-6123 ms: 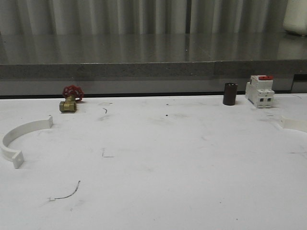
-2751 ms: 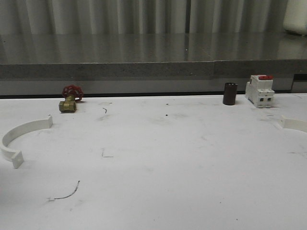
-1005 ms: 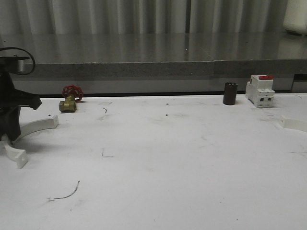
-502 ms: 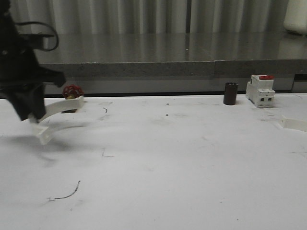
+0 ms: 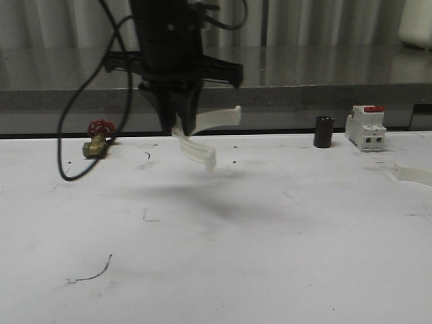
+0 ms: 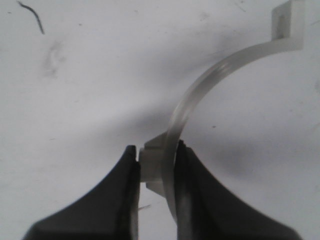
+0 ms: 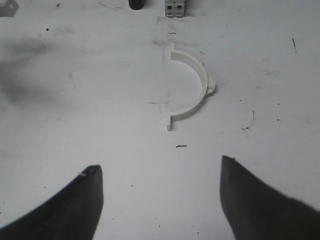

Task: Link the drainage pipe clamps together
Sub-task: 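Lift the white clamp half with the left gripper toward the table center, then lower the clamp half onto the table center with the left gripper, then open the left gripper and raise it away from the clamp half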

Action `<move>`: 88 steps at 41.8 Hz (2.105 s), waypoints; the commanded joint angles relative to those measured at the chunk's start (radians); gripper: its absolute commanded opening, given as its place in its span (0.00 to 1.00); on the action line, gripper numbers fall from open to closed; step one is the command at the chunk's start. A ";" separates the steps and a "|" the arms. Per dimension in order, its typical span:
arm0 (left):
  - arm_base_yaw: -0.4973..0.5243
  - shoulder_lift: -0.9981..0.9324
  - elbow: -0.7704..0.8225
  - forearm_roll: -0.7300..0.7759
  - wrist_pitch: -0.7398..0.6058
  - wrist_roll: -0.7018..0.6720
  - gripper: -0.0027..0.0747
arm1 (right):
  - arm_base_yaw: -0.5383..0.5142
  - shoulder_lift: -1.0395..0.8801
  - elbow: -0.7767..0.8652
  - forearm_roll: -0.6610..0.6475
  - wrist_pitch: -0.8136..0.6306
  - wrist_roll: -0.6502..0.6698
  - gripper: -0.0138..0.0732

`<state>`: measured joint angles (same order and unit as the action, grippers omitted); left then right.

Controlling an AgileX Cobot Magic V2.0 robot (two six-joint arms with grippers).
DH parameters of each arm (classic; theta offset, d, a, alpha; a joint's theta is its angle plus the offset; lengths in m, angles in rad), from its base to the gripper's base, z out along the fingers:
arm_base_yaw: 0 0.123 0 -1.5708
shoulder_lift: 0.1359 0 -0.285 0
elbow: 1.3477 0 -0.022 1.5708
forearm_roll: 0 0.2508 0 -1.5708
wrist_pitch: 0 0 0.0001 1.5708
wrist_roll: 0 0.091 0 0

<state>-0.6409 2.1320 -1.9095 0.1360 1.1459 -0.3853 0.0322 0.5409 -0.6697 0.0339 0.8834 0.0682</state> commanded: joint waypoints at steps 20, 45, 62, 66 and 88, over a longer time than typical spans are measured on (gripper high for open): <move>-0.055 0.112 -0.116 -0.011 -0.024 -0.335 0.02 | -0.002 0.011 -0.031 -0.012 -0.055 -0.004 0.76; -0.055 0.131 -0.116 -0.019 -0.023 -0.317 0.13 | -0.002 0.011 -0.031 -0.012 -0.055 -0.004 0.76; -0.055 0.131 -0.116 -0.022 -0.027 -0.310 0.30 | -0.002 0.011 -0.031 -0.012 -0.055 -0.004 0.76; -0.055 0.131 -0.116 -0.022 -0.027 -0.308 0.34 | -0.002 0.011 -0.031 -0.012 -0.055 -0.004 0.76; -0.055 0.049 -0.120 -0.007 -0.054 -0.194 0.48 | -0.002 0.011 -0.031 -0.012 -0.055 -0.004 0.76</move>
<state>-0.6891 2.2976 -1.9982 0.1110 1.1135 -0.6239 0.0322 0.5409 -0.6697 0.0339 0.8834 0.0682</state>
